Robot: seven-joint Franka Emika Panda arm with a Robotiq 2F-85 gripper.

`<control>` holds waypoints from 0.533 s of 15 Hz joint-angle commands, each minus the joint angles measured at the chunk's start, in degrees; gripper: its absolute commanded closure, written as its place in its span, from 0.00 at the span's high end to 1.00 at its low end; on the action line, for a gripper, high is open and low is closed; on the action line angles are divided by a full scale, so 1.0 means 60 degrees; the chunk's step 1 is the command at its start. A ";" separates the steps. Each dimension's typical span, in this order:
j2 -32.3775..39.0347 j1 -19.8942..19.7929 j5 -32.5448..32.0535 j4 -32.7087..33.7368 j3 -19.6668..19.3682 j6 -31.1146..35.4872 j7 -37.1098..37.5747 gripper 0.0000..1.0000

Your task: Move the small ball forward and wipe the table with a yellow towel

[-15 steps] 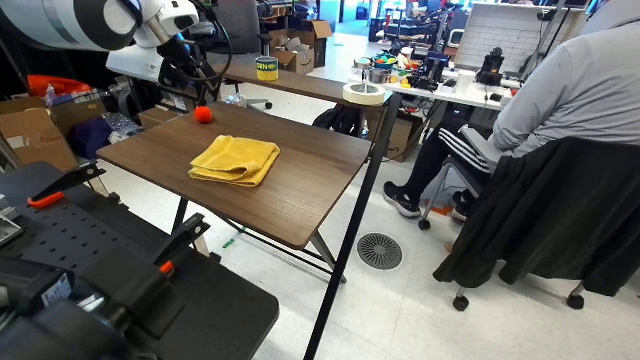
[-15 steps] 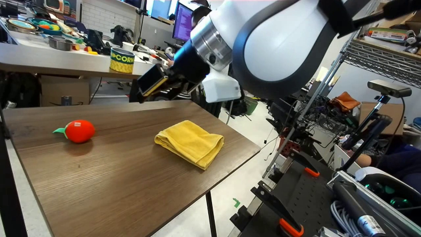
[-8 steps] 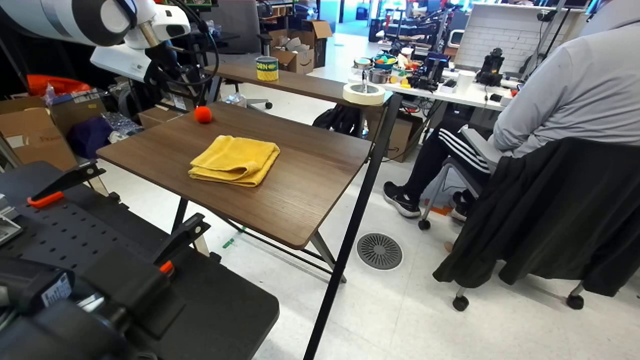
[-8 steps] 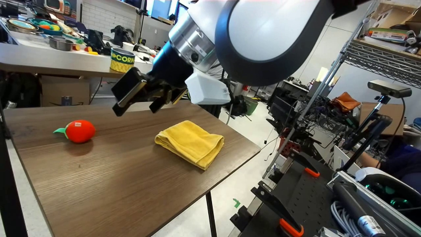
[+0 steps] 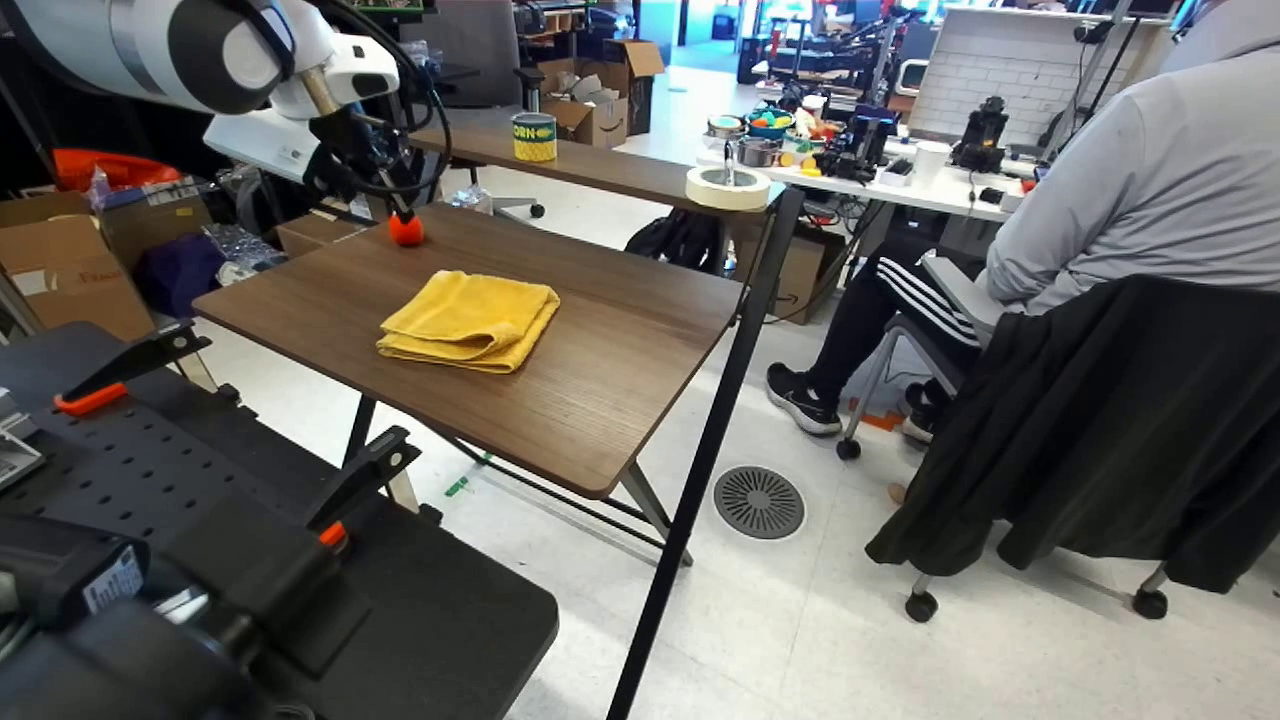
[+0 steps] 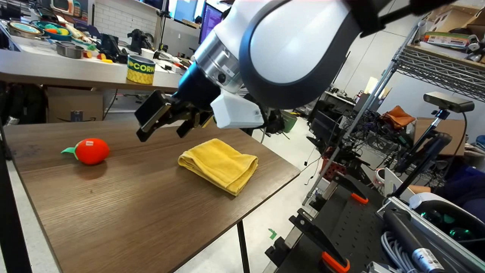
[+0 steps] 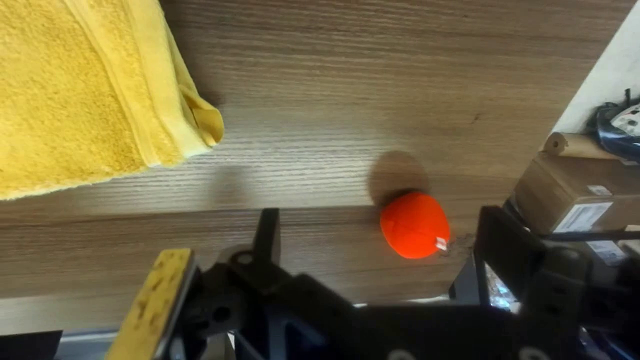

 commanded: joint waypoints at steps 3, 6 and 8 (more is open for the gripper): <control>0.1666 0.0240 0.0375 0.2093 -0.0228 -0.0681 0.0150 1.00; 0.2369 0.0326 0.0359 0.3102 -0.0272 -0.0679 0.0123 1.00; 0.2776 0.0347 0.0347 0.3749 -0.0275 -0.0787 0.0100 1.00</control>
